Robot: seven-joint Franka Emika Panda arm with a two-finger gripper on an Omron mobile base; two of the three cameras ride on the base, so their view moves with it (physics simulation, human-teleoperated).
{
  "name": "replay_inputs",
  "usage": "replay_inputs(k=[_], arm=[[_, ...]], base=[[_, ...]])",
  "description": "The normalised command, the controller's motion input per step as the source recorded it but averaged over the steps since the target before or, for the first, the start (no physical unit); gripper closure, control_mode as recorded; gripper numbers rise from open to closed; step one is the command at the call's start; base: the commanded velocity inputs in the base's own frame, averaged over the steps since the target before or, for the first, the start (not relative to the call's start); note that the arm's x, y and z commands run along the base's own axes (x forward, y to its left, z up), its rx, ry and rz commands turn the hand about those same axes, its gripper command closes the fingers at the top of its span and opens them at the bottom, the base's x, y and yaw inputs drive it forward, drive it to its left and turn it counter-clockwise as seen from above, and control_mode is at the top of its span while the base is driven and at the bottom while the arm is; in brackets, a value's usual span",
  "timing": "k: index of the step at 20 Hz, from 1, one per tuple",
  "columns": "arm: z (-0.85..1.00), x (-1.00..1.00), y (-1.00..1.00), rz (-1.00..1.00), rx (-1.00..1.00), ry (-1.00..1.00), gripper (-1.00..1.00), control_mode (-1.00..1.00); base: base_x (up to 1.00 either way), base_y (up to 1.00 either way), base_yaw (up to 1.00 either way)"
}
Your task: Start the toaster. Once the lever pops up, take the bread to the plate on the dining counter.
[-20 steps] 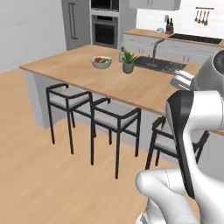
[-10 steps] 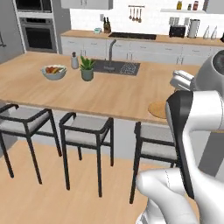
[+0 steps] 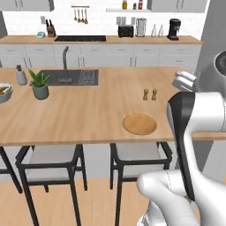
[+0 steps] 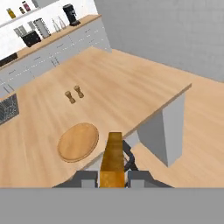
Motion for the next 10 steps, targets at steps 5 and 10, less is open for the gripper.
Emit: replay_inputs(k=[5, 10], arm=[[0.0, 0.0, 0.0, 0.0, 0.0, 0.0, 1.0, 1.0], [0.0, 0.1, 0.01, 0.03, 0.01, 0.0, 1.0, -1.0]], base=[[0.83, 0.18, -0.2], [0.48, 0.22, 0.0]])
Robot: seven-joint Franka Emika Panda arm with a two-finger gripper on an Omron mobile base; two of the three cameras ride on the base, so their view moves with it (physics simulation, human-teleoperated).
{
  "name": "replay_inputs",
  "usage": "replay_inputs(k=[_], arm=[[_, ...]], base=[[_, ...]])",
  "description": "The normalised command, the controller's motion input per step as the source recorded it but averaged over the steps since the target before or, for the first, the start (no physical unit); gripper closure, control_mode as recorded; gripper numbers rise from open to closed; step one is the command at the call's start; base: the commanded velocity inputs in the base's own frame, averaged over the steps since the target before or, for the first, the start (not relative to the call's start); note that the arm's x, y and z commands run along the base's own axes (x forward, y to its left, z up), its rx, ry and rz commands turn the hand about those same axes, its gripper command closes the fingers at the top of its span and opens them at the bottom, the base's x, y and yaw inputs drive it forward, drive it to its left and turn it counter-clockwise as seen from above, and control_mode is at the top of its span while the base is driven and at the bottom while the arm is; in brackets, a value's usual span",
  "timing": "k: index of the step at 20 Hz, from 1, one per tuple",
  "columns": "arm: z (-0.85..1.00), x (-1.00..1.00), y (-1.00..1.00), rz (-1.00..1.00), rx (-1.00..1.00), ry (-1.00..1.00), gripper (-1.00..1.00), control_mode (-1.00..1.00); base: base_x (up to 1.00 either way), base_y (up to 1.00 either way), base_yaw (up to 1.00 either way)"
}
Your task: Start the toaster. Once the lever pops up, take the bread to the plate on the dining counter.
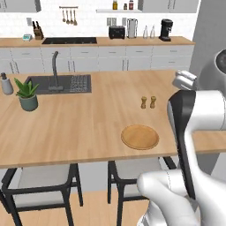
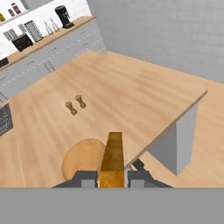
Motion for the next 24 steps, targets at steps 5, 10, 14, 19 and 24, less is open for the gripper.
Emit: replay_inputs(k=[5, 10, 14, 19, 24], arm=[[-0.2, 0.68, 0.0, 0.4, 0.05, -0.05, 1.0, -1.0], [-0.53, 0.9, 0.0, 0.58, 0.02, -0.04, 1.0, -1.0], [-0.9, 1.0, 0.0, 0.54, 0.0, 0.0, 1.0, -1.0], [-0.82, 0.9, 0.0, 0.37, 0.0, -0.02, 1.0, -1.0], [-0.58, 0.84, 0.0, 0.16, 0.03, 0.0, 1.0, -1.0]], base=[[0.0, 0.0, 0.0], [0.0, 0.0, 0.0], [0.0, 0.0, 0.0], [0.0, 0.0, 0.0], [0.0, 0.0, 0.0]])
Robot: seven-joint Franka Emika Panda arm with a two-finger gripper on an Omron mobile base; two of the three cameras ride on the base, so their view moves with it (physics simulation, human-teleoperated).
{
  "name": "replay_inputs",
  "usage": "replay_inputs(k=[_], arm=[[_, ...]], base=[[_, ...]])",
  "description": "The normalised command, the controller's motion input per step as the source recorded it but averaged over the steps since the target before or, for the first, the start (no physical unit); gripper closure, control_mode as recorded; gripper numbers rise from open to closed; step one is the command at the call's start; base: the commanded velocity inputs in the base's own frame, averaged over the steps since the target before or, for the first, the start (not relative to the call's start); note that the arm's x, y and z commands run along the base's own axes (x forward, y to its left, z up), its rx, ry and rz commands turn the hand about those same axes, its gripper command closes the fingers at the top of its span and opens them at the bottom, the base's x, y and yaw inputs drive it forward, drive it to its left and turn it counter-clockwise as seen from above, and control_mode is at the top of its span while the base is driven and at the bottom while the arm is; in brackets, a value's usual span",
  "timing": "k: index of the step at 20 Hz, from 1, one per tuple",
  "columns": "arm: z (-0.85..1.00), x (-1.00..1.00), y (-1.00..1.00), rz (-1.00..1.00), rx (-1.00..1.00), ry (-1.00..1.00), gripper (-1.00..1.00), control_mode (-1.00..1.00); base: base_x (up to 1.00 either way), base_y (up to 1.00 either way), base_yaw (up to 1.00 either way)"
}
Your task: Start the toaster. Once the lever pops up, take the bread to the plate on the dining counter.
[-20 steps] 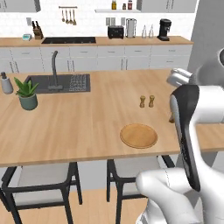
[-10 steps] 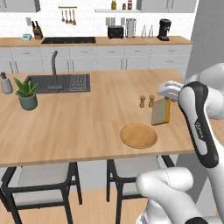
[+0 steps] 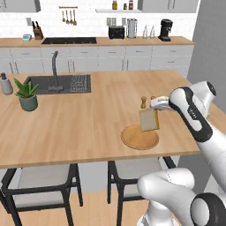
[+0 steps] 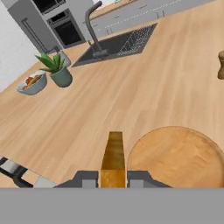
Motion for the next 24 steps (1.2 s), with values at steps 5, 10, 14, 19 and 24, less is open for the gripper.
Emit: replay_inputs(k=[5, 10, 14, 19, 24], arm=[[-0.63, 0.44, 0.0, 0.04, 0.01, -0.01, 1.0, -1.0], [-0.63, 0.03, 0.0, 0.0, 0.0, -0.08, 1.0, -1.0], [-0.54, 0.02, 0.0, 0.0, 0.0, -0.04, 1.0, -1.0], [-0.38, 0.08, 0.04, 0.0, 0.04, 0.0, 1.0, -1.0], [-0.04, 0.46, 0.12, 0.0, 0.05, 0.0, 1.0, -1.0]], base=[[0.0, 0.0, 0.0], [0.0, 0.0, 0.0], [0.0, 0.0, 0.0], [0.0, 0.0, 0.0], [0.0, 0.0, 0.0]])
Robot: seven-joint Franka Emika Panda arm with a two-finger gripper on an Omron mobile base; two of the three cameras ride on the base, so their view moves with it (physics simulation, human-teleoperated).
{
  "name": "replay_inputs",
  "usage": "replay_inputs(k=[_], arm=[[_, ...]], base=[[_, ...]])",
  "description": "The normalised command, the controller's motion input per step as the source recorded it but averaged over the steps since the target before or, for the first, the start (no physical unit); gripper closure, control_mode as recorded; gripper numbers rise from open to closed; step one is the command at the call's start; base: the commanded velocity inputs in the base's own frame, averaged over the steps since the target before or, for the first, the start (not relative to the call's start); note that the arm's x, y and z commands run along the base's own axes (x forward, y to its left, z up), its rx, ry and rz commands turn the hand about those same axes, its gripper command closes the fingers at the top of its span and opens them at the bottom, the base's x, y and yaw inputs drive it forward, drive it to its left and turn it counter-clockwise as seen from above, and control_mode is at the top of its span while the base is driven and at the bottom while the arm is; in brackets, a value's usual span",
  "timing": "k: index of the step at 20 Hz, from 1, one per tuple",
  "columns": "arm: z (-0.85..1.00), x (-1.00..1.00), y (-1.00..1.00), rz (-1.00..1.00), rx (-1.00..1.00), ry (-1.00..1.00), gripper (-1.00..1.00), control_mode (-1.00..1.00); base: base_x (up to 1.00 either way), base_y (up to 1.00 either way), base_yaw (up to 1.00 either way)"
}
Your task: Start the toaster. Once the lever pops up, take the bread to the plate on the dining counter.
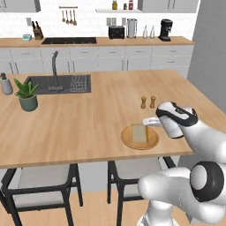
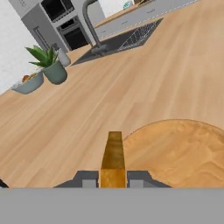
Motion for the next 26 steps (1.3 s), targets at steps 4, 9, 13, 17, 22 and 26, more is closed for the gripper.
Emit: replay_inputs(k=[4, 9, 13, 17, 22, 26], arm=[[-0.12, 0.52, 0.04, 0.0, 0.04, 0.0, 1.0, -1.0], [-0.32, 0.33, 0.0, 0.0, 0.01, 0.0, 1.0, -1.0], [-0.33, 0.25, 0.0, 0.0, 0.0, 0.0, 1.0, -1.0], [-0.41, -0.01, 0.0, 0.0, 0.0, 0.0, 1.0, -1.0], [-0.35, -0.15, 0.0, -0.01, 0.0, 0.0, -1.0, -1.0], [-0.14, -0.01, 0.0, -0.05, 0.0, 0.0, -1.0, -1.0]], base=[[0.0, 0.0, 0.0], [0.0, 0.0, 0.0], [0.0, 0.0, 0.0], [0.0, 0.0, 0.0], [0.0, 0.0, 0.0], [0.0, 0.0, 0.0]])
